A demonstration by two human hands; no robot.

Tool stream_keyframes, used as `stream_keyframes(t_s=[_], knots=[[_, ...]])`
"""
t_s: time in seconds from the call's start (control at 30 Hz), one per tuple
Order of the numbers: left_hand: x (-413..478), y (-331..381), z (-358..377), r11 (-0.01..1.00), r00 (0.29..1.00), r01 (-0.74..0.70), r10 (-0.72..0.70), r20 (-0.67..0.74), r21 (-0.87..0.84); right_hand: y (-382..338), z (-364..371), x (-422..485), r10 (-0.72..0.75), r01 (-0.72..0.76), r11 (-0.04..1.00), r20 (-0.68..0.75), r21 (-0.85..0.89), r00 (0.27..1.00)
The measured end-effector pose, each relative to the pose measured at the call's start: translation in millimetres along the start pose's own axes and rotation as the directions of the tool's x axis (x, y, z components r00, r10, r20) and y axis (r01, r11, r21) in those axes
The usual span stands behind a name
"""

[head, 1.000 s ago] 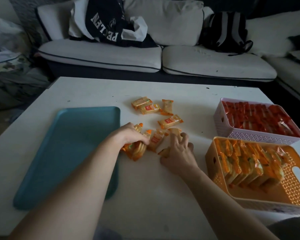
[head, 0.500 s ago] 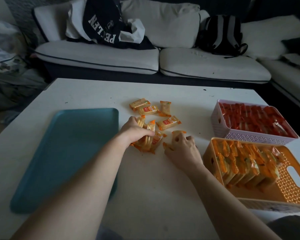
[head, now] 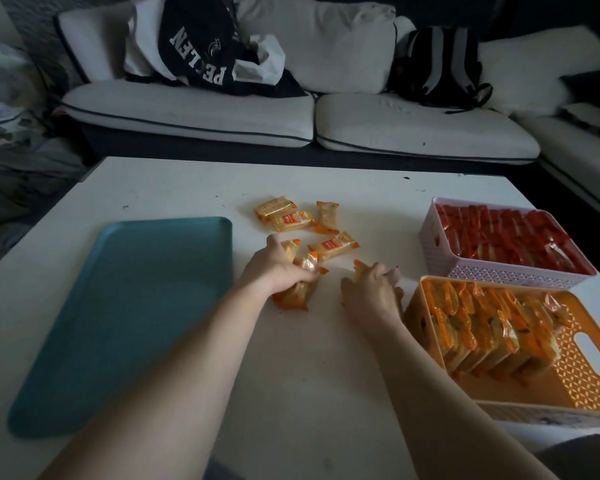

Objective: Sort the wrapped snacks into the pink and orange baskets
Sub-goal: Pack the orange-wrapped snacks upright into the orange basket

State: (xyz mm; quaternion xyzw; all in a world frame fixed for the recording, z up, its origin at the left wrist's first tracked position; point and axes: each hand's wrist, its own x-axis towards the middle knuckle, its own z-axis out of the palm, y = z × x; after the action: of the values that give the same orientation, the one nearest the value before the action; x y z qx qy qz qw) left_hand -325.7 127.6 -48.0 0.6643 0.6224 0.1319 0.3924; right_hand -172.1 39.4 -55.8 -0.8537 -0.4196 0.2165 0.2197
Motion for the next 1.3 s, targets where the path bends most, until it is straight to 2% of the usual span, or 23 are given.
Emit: stream_keyframes(t_s=[0.13,0.23,0.3,0.33,0.4,0.47,0.53,0.6,0.67,0.7,0.77,0.87,0.93,1.1,1.2,1.3], knots=[[-2,3,2,0.993,1.0,-0.017,0.016,0.014,0.116,5,7,14,0.052,-0.05,0.998,0.075,-0.024,0.996],[0,3,1,0.996,1.0,0.015,-0.016,0.015,0.092,3,-2,29,0.092,-0.103,0.976,0.062,0.192,0.994],[2,1,-1,0.997,0.999,0.045,-0.046,0.013,0.068,-7,-11,41,0.068,-0.057,0.96,-0.032,0.274,0.997],[3,0,-3,0.997,0.998,0.057,-0.058,0.01,0.061,-15,-15,48,0.017,0.0,0.974,-0.076,0.227,0.997],[3,-2,-6,0.996,0.997,0.072,-0.073,0.008,0.044,-30,-20,61,-0.158,0.16,0.987,-0.086,0.018,0.984],[5,-4,-7,0.996,0.997,0.078,-0.078,0.008,0.032,-42,-21,70,-0.342,0.348,0.914,0.067,-0.207,0.937],[7,-6,-8,0.997,0.997,0.08,-0.08,0.019,0.013,-48,-19,74,-0.393,0.464,0.814,0.256,-0.35,0.883],[8,-8,-8,0.996,0.995,0.092,-0.092,0.035,-0.005,-47,-15,70,-0.377,0.484,0.75,0.309,-0.452,0.873],[8,-9,-9,0.995,0.995,0.095,-0.094,0.035,-0.022,-41,-12,64,-0.35,0.421,0.716,0.237,-0.557,0.907],[7,-10,-10,0.994,0.995,0.098,-0.097,0.028,-0.04,-39,-10,58,-0.309,0.364,0.742,0.196,-0.562,0.931],[3,-9,-10,0.993,0.995,0.101,-0.1,0.024,-0.066,-34,-9,47,-0.215,0.271,0.852,0.172,-0.447,0.961],[-4,-12,-8,0.985,0.994,0.112,-0.109,0.034,-0.133,-36,-15,26,-0.154,0.221,0.957,0.319,-0.188,0.935],[-8,-14,-5,0.962,0.991,0.134,-0.125,0.053,-0.238,-39,-18,14,-0.073,0.055,0.997,0.411,0.054,0.909],[-22,-24,4,0.88,0.983,0.185,-0.166,0.081,-0.437,-34,-12,-4,-0.006,-0.137,0.944,0.431,0.301,0.902],[-36,-25,5,0.789,0.963,0.269,-0.203,0.179,-0.552,-28,-8,-9,0.072,-0.325,0.801,0.458,0.502,0.886],[-52,-17,5,0.73,0.958,0.286,-0.203,0.203,-0.621,-19,-5,-5,0.045,-0.354,0.685,0.449,0.637,0.893]])
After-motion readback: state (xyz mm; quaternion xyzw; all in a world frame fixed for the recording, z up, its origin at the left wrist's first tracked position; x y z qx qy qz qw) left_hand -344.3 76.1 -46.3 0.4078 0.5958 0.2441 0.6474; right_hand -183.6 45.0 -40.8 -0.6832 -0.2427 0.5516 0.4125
